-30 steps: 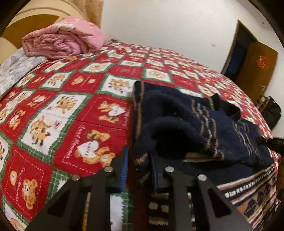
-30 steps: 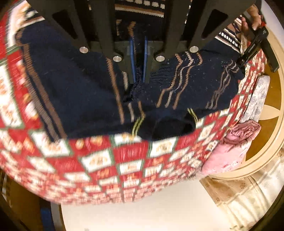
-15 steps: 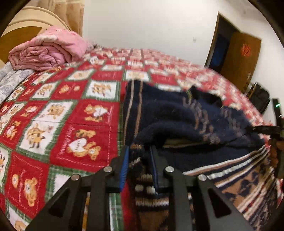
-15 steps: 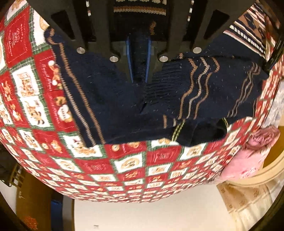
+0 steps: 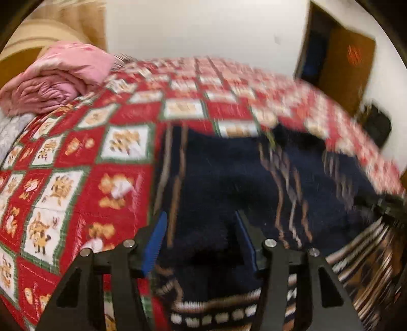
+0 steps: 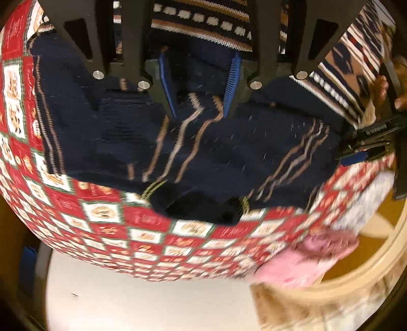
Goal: Fold small clothes
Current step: 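Pinch and straighten the folded sleeves with the right tool, then release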
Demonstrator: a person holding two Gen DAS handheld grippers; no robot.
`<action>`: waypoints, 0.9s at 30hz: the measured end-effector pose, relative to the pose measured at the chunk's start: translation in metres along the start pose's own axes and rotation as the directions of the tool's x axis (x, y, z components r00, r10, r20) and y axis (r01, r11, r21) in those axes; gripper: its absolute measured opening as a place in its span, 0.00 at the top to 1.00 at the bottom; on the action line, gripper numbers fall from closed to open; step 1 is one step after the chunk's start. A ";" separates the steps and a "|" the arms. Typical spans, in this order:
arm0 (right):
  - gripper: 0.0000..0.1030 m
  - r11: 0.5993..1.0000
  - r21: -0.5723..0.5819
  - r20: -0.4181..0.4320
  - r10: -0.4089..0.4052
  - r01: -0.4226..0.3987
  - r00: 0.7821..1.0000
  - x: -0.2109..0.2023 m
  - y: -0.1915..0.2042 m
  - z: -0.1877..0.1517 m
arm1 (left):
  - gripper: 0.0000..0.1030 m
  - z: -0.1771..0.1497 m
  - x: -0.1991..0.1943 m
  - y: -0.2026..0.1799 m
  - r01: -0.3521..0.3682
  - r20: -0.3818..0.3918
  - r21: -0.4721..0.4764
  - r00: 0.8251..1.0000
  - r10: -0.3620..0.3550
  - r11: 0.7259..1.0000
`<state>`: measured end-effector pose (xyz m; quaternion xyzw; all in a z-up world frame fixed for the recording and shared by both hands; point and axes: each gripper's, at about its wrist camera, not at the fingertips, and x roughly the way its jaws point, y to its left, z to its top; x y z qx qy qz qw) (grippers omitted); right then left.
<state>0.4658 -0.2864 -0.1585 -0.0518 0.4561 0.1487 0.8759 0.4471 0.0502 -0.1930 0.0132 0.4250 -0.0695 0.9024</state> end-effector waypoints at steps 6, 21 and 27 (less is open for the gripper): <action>0.60 0.999 -0.025 -0.055 -0.040 0.038 0.998 0.010 -0.006 -0.016 | 0.37 -0.037 -0.013 -0.008 -0.087 0.020 0.102 0.996 0.085 0.991; 0.50 0.992 0.076 -0.102 -0.088 0.096 0.991 -0.003 -0.053 -0.029 | 0.16 -0.057 -0.020 -0.010 -0.040 -0.056 -0.033 0.998 0.038 0.999; 0.50 0.988 0.105 -0.073 -0.109 0.116 0.991 -0.030 -0.063 -0.052 | 0.16 -0.069 -0.040 -0.023 -0.132 -0.045 -0.032 0.990 0.131 0.991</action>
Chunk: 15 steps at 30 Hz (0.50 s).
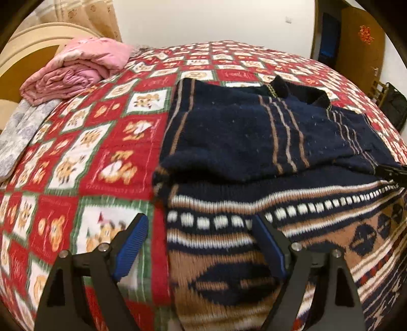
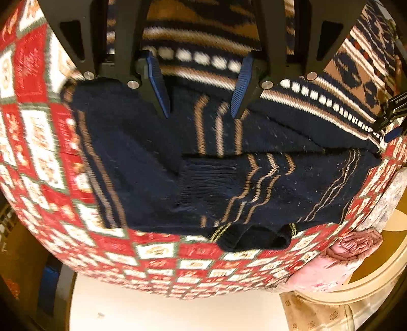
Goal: Fold small clothes
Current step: 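Pinch and straighten the folded sleeves with the right tool, then release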
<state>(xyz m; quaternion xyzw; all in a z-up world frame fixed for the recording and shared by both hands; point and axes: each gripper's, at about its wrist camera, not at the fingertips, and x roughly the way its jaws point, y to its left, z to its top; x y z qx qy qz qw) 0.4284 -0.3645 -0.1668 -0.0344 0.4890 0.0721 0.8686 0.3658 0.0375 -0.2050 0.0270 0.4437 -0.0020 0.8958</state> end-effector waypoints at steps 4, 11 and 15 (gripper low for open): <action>0.50 1.000 0.011 -0.032 -0.002 0.002 0.999 -0.002 -0.009 -0.015 | 0.16 -0.013 -0.009 -0.010 -0.023 0.000 0.018 1.000 0.023 1.000; 0.50 1.000 0.017 -0.008 0.001 -0.001 1.000 -0.019 -0.014 -0.040 | 0.16 -0.024 -0.022 -0.014 -0.062 0.016 0.021 0.998 0.061 0.998; 0.50 1.000 0.019 -0.005 0.012 -0.012 1.000 -0.034 -0.014 -0.060 | 0.16 -0.038 -0.034 -0.015 -0.055 0.022 0.016 0.998 0.055 0.998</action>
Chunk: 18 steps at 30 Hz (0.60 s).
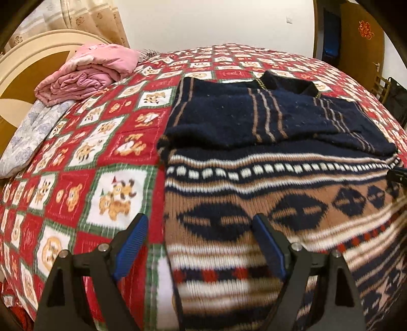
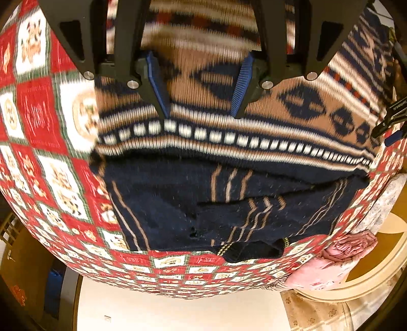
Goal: Fold small clothes
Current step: 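Pinch and straighten the folded sleeves with the right tool, then release, then move both tools to the patterned sweater hem and close on it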
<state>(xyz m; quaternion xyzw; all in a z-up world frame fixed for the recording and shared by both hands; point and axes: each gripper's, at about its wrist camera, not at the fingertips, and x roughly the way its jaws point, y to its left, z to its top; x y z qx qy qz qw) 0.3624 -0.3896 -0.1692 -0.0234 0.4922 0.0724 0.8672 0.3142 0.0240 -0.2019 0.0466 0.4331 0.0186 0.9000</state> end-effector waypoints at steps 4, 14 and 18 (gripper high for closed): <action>0.50 1.000 0.005 0.014 0.007 -0.007 1.000 -0.018 0.001 -0.023 | 0.16 -0.014 -0.012 0.000 0.018 -0.001 -0.020 1.000 -0.018 1.000; 0.50 1.000 0.000 0.034 0.015 -0.015 0.999 -0.046 0.010 -0.072 | 0.16 -0.047 -0.035 -0.003 0.060 -0.001 -0.034 0.998 -0.060 0.998; 0.50 1.000 -0.013 0.055 0.002 -0.002 0.999 -0.056 0.015 -0.090 | 0.16 -0.061 -0.047 -0.002 0.057 0.020 -0.051 0.998 -0.056 0.997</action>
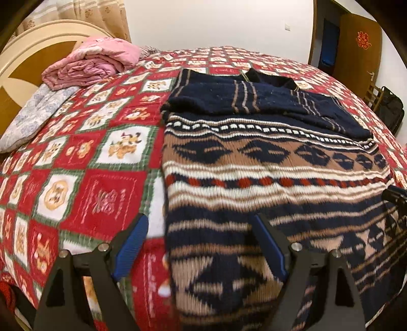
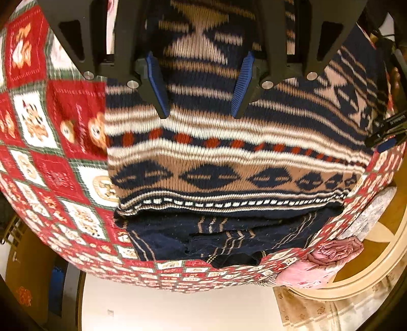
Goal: Fold small clothes
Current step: 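Move both tools to the patterned sweater hem and close on it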
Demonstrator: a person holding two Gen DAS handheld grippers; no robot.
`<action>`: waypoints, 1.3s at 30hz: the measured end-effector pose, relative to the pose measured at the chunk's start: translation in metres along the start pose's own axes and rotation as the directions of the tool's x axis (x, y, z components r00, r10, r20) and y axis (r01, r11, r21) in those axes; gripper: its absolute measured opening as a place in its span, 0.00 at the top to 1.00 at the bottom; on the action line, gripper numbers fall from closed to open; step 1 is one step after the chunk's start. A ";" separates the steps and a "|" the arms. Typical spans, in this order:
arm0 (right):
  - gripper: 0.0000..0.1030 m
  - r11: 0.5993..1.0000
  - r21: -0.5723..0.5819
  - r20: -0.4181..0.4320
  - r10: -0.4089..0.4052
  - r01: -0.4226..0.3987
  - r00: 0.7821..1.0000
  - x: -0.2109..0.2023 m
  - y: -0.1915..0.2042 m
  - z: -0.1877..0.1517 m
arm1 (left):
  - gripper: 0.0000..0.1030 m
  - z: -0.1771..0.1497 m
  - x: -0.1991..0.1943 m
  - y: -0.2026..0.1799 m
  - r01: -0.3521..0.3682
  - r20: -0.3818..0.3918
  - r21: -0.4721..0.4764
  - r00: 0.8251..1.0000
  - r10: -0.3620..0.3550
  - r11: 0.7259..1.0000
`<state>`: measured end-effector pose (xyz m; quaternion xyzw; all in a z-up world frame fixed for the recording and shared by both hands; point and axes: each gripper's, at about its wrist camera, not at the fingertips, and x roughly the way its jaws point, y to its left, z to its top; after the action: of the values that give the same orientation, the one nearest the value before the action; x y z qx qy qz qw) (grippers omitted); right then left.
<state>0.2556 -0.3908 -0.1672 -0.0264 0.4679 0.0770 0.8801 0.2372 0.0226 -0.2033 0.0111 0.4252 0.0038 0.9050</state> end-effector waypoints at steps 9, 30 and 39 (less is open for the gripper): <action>0.50 1.000 0.012 0.019 0.000 0.000 1.000 -0.029 0.004 -0.040 | 0.16 -0.030 -0.024 -0.003 0.025 0.006 -0.017 1.000 -0.025 1.000; 0.50 0.994 0.101 0.039 0.046 -0.049 0.998 -0.067 0.005 -0.100 | 0.16 -0.072 -0.051 -0.014 0.036 -0.045 0.036 0.998 -0.035 0.999; 0.50 0.989 0.134 0.037 0.063 -0.068 0.997 -0.078 -0.007 -0.115 | 0.16 -0.103 -0.055 -0.004 0.047 -0.122 0.004 0.991 -0.046 0.999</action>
<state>0.1195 -0.4196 -0.1673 0.0497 0.4580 0.0745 0.8844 0.1229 0.0196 -0.2265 0.0041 0.4798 -0.0180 0.8772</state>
